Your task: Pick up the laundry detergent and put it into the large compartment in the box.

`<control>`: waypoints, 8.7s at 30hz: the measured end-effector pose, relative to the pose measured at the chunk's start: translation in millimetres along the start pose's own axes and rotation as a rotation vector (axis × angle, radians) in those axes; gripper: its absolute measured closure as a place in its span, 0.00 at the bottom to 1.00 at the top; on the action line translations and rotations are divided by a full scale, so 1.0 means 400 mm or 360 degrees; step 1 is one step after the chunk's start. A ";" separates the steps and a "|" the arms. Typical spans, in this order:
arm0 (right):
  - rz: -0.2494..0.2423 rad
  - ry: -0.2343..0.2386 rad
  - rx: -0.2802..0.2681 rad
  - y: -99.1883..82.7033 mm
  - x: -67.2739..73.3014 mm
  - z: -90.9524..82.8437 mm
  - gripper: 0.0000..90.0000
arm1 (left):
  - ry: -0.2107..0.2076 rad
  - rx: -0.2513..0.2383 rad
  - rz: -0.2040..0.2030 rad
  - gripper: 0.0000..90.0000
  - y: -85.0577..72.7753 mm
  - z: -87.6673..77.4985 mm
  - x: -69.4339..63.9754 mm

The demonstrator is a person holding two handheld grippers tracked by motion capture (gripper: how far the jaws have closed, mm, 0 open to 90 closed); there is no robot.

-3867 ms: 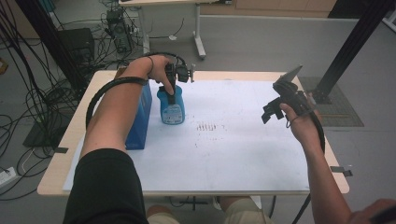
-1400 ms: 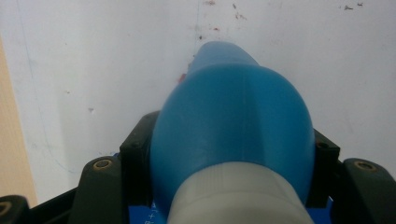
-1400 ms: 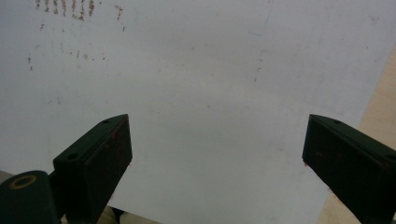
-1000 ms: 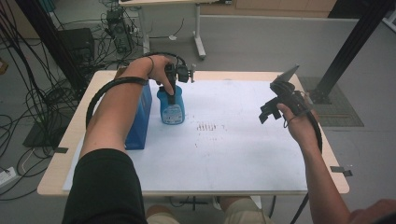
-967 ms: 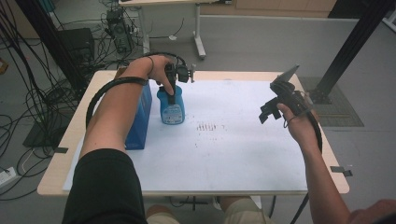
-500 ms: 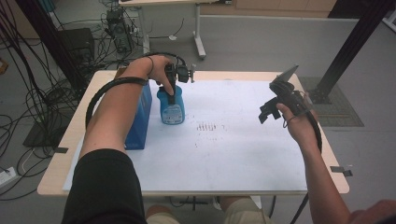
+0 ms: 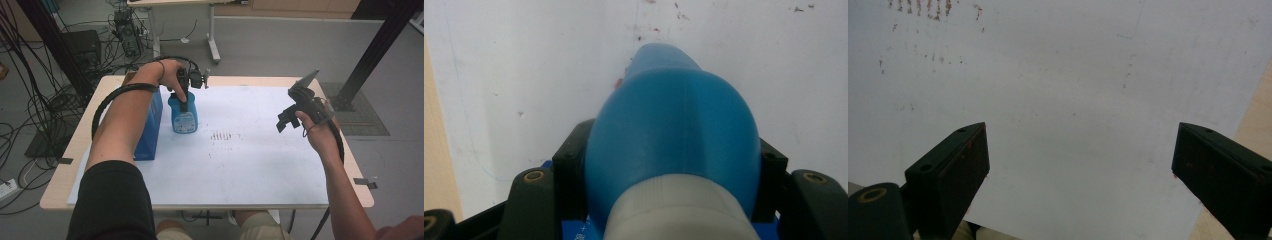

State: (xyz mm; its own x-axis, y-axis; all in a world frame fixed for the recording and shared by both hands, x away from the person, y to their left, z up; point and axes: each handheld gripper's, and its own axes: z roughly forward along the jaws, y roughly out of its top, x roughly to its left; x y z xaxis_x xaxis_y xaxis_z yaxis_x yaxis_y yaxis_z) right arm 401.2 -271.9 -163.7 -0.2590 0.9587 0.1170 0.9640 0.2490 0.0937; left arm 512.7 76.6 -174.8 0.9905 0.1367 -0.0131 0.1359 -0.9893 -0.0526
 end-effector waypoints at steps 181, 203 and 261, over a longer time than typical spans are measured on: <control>-0.0073 0.0002 -0.0067 -0.053 0.018 -0.059 0.09 | 0.0021 -0.0052 -0.2256 0.42 -0.384 -0.014 -0.107; -0.0079 -0.0003 -0.0072 -0.057 0.026 -0.056 0.09 | 0.0035 -0.0077 -0.2247 0.42 -0.392 0.002 -0.119; -0.0081 -0.0013 -0.0082 -0.052 0.034 -0.062 0.09 | 0.0048 -0.0094 -0.2251 0.41 -0.393 0.006 -0.117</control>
State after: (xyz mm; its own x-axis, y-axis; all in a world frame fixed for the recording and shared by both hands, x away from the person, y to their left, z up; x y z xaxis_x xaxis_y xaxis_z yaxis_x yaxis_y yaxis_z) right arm 376.0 -267.3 -139.6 -0.3071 0.9461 0.1025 0.9451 0.2905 0.1499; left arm 445.0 225.7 -168.4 0.0199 0.9992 0.0358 0.9990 -0.0212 0.0382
